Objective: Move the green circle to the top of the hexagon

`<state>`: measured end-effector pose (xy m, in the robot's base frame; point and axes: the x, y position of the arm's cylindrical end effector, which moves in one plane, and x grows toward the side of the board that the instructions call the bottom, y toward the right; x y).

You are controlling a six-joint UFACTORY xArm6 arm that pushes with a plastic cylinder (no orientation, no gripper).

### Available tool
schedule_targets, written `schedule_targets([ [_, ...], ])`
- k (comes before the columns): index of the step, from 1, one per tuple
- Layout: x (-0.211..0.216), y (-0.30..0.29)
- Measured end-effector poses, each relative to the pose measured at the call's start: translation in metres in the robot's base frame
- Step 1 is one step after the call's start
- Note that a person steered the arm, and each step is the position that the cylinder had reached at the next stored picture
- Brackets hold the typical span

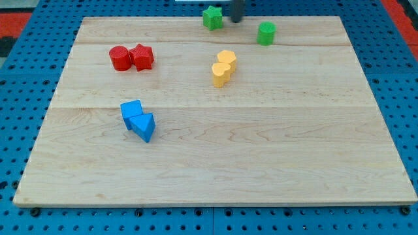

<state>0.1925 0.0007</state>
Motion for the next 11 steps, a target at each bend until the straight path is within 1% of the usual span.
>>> schedule_targets([
  [1, 0.036, -0.079],
  [2, 0.122, -0.138],
  [3, 0.1, -0.207],
  [4, 0.0, -0.212],
  [5, 0.0, -0.212],
  [6, 0.001, -0.148],
  [7, 0.024, -0.013],
  [8, 0.047, 0.068],
  [9, 0.093, 0.097],
  [10, 0.1, 0.148],
  [11, 0.055, 0.157],
])
